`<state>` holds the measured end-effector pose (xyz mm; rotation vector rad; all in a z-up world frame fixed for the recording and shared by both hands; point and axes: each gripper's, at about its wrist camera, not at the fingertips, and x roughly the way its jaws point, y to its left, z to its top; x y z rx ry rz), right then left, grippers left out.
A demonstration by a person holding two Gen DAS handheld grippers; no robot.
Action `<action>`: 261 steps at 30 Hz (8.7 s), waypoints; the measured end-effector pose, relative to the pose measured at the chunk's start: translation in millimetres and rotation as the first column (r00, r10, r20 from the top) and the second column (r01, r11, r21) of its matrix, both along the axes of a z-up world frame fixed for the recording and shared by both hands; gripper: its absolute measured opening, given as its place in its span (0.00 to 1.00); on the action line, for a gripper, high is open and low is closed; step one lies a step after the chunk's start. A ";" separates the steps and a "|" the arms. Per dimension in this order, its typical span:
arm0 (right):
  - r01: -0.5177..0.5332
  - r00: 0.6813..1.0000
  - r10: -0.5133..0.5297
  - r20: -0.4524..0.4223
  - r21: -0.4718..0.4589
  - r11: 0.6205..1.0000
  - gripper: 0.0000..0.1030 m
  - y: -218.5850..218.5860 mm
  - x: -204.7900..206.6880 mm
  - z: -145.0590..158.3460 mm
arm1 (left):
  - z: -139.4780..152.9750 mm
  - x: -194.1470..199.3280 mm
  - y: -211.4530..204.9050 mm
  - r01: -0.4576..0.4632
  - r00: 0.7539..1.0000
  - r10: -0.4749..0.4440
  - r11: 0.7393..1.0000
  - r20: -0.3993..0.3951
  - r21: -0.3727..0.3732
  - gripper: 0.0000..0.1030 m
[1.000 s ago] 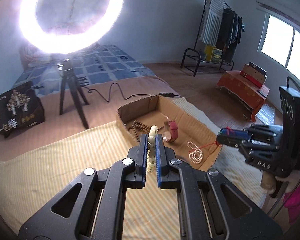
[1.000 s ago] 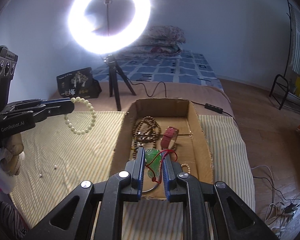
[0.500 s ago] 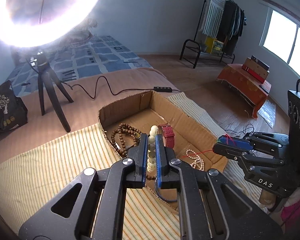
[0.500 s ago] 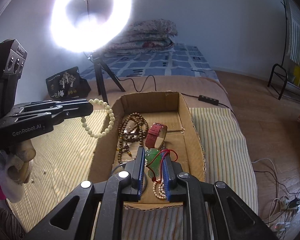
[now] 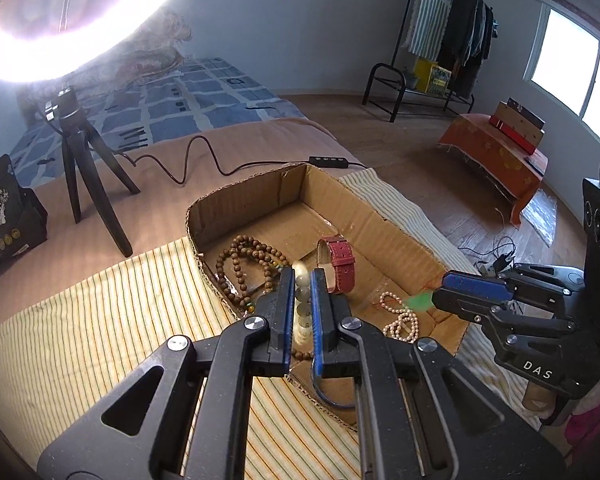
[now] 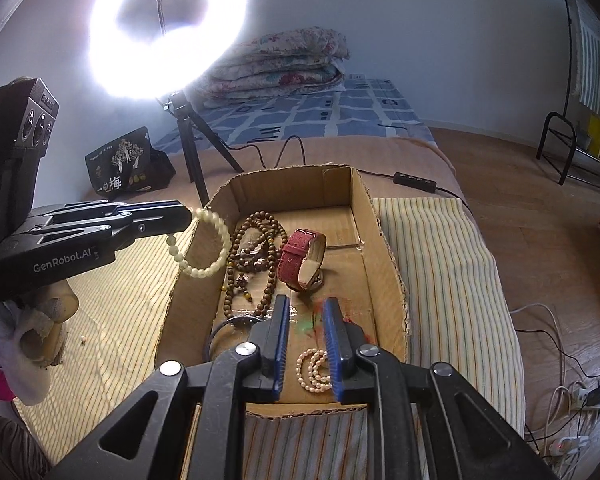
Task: Organize jewelry
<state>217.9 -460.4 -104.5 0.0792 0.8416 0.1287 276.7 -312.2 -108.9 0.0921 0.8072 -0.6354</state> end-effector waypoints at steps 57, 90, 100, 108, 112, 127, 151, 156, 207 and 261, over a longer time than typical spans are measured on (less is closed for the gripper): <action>-0.002 0.985 0.026 0.171 -0.141 0.990 1.00 98.1 -60.1 72.6 | 80.3 -67.3 130.8 -0.121 0.976 0.127 0.992 0.178 -0.045 0.70; -0.419 0.907 0.418 -0.040 -0.003 0.908 0.72 227.5 -31.1 -17.9 | -61.0 -145.5 272.6 -0.130 0.988 0.133 0.991 -0.081 0.037 0.32; -0.497 0.860 0.498 -0.109 0.037 0.867 0.45 261.4 -22.3 -49.1 | -83.5 -147.5 260.3 -0.049 0.993 0.057 0.996 -0.107 0.072 0.15; -0.522 0.841 0.522 -0.141 0.040 0.852 0.38 276.6 -14.5 -66.4 | -100.3 -141.7 257.9 -0.040 0.990 0.053 0.994 -0.129 0.102 0.15; -0.532 0.835 0.528 -0.157 0.021 0.847 0.36 283.6 -11.5 -75.3 | -108.5 -140.6 255.1 -0.035 0.990 0.052 0.991 -0.133 0.128 0.15; -0.566 0.815 0.549 -0.185 -0.056 0.822 0.14 300.8 -8.7 -88.8 | -114.1 -138.5 253.6 -0.034 0.992 0.051 0.989 -0.117 0.147 0.10; -0.513 0.857 0.505 -0.098 -0.076 0.855 0.06 278.7 -32.5 -53.5 | -86.6 -142.8 269.4 -0.110 0.991 0.116 0.990 -0.069 0.088 0.06; -0.476 0.879 0.474 -0.050 -0.079 0.876 0.06 257.8 -42.3 -32.5 | -70.7 -140.7 262.9 -0.110 0.993 0.113 0.992 -0.040 0.068 0.06; -0.079 0.995 0.082 0.053 -0.059 0.995 0.06 43.7 -24.8 15.2 | 16.0 11.0 32.1 0.039 0.992 -0.029 0.996 0.120 -0.075 0.06; 0.088 0.991 -0.073 0.111 -0.133 0.987 1.00 35.7 -21.4 27.4 | 38.8 4.9 16.9 0.003 0.985 0.008 0.998 0.173 -0.063 0.59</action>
